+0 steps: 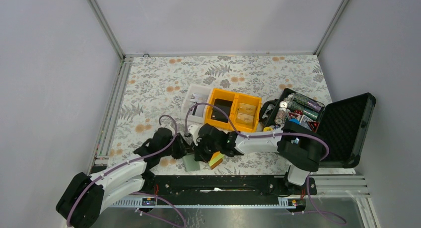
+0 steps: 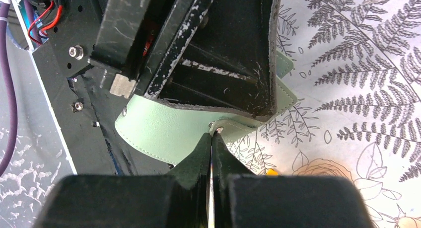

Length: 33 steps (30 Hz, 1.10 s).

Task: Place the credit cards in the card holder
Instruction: Close the card holder at the center of the board.

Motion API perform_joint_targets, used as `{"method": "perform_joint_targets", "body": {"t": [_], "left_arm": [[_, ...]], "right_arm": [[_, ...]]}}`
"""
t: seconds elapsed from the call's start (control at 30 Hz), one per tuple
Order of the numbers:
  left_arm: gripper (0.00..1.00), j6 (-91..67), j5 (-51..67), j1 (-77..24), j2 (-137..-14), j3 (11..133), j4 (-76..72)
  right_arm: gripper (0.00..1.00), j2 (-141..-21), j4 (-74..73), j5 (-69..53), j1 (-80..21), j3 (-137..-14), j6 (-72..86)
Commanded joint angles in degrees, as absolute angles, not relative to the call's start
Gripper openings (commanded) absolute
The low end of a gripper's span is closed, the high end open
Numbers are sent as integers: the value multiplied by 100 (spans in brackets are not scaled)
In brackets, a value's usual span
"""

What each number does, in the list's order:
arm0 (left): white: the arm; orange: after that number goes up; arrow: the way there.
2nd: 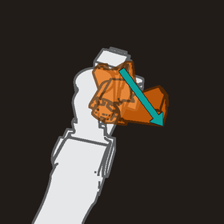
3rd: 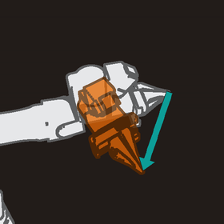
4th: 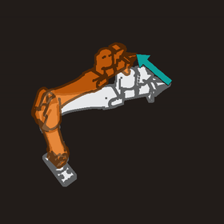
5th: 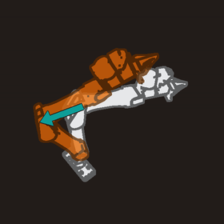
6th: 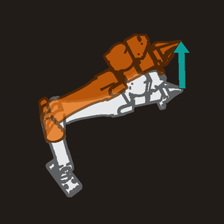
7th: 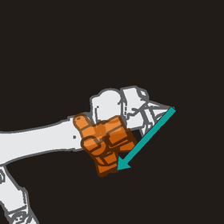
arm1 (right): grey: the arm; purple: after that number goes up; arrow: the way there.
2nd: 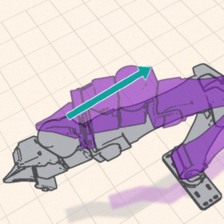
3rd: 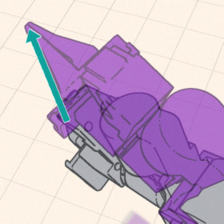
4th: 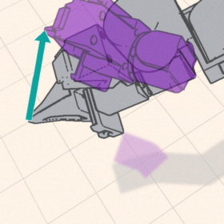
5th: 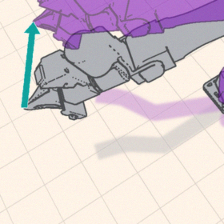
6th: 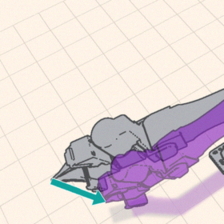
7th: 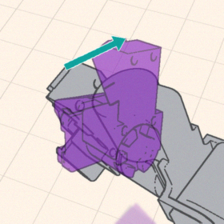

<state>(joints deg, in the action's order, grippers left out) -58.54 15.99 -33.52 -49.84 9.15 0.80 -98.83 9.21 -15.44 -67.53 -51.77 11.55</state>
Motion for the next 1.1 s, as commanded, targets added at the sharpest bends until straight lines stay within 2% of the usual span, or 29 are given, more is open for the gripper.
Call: {"method": "perform_joint_targets", "body": {"t": [0.0,0.7,1.03,1.07], "left_arm": [[0,-6601,1524,-3401,-4732,986,-1317],[0,-7020,1531,-3401,-4333,542,-1671],[0,-6334,1865,-3393,-4089,826,-1264],[0,-6283,1906,-3386,-4066,826,-1281]], "right_arm": [[0,-10096,1710,-2373,-7193,-5663,1211],[0,-10713,1936,-3446,-7324,-5995,831],[0,-10169,1485,-2901,-7076,-5769,761],[4,-10046,1402,-2896,-7023,-5736,802]]}}
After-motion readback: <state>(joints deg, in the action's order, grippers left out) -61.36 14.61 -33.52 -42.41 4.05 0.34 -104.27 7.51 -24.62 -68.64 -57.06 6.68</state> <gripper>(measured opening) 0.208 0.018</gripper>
